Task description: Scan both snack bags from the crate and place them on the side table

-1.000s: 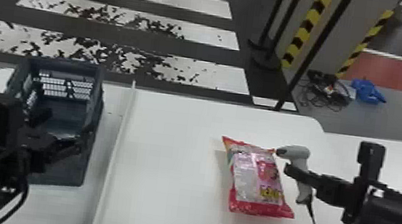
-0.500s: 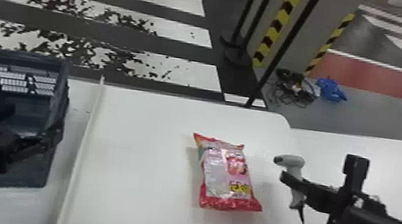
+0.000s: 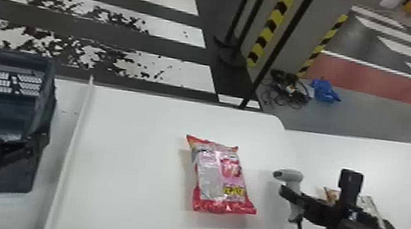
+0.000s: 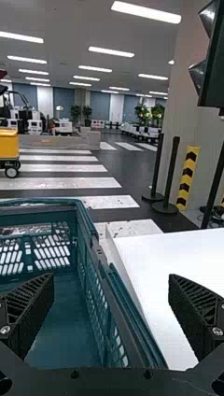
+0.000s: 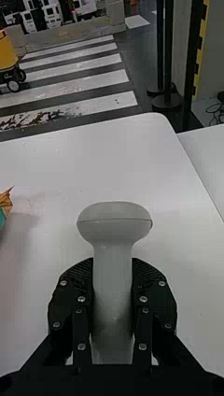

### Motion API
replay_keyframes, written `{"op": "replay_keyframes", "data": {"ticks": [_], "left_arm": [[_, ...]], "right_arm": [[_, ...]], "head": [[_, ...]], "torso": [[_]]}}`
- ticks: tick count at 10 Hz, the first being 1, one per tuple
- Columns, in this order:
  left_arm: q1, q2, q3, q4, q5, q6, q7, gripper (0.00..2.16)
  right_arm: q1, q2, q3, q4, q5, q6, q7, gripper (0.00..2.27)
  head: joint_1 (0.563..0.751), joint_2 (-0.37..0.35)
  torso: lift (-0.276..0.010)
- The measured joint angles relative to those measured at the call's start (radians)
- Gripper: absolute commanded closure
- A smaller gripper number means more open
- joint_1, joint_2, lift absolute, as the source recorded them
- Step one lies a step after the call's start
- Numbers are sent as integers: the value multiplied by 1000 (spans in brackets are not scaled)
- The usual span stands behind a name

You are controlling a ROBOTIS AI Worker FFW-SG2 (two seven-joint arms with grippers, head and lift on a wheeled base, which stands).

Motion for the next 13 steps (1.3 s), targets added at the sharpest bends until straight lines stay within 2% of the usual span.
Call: {"op": "replay_keyframes", "data": {"ticks": [6,7,8,9,11,12,13], "left_arm": [[-1,3,-1,4,5,-1,-2,87],[-1,3,-1,4,5,-2,-2,87],[-1,2,-1,4,5,-3,-2,87],[-1,1,-1,4,5,-3,-2,87],[-1,0,-2,4,3,-3,-2,87],[-1,0,-2,4,3,-3,-3,87],[-1,0,-2,4,3,-3,-3,87]], "right_arm": [[-7,-13,-12,52,-6,-9,-7,2186],[-9,-13,-13,53,-7,-9,-11,1899],[-12,-13,-16,53,-9,-6,-19,1045],[-13,-12,-23,53,-11,-4,-26,404],[-13,-10,-32,53,-14,-3,-35,272],[-13,-10,-34,53,-14,-3,-38,97],[-13,-8,-39,53,-14,1,-44,97]], "head": [[695,-350],[695,-350],[695,-350],[695,-350],[695,-350],[695,-350],[695,-350]], "torso": [[-98],[-98],[-98],[-98],[-98],[-98],[-98]]}}
